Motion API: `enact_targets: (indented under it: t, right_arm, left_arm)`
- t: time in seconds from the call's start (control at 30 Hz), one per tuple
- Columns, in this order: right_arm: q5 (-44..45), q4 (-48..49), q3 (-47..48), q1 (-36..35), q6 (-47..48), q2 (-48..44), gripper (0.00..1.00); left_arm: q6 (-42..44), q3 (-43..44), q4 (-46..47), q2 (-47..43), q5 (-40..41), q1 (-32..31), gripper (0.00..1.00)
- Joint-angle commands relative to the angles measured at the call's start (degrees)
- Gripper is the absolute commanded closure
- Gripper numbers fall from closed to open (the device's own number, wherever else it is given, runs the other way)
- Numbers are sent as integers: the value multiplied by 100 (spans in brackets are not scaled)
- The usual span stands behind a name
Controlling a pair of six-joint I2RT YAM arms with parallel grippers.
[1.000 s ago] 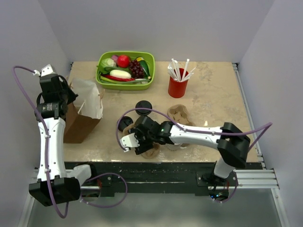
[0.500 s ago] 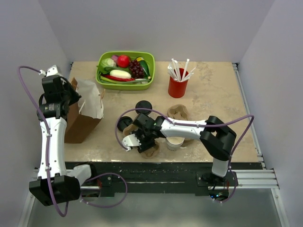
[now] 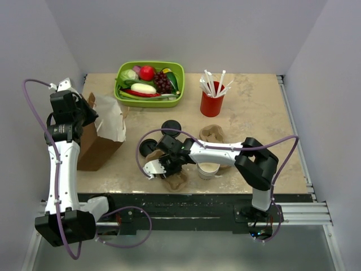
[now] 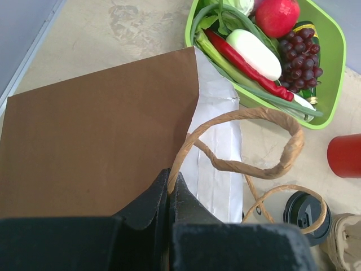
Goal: Pack the takeout coffee
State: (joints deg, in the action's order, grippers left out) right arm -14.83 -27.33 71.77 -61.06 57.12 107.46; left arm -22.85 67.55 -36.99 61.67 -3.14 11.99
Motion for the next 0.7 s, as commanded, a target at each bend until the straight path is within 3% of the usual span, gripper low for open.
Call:
enact_targets:
  t: [0.0, 0.2, 0.47, 0.67]
  right_arm:
    - [-389, 123, 101, -20, -201, -426, 65]
    - [-477, 656, -233, -29, -526, -1339, 69]
    - [-459, 1835, -304, -29, -2142, -2580, 70]
    - [-301, 2381, 476, -29, -3576, -2546, 68]
  left_arm:
    - [193, -102, 201, -146, -161, 32, 100]
    - [246, -163, 245, -155, -310, 32, 100]
    - [413, -286, 350, -313, -626, 40, 100]
    - [633, -558, 596, -603, -1206, 32, 100]
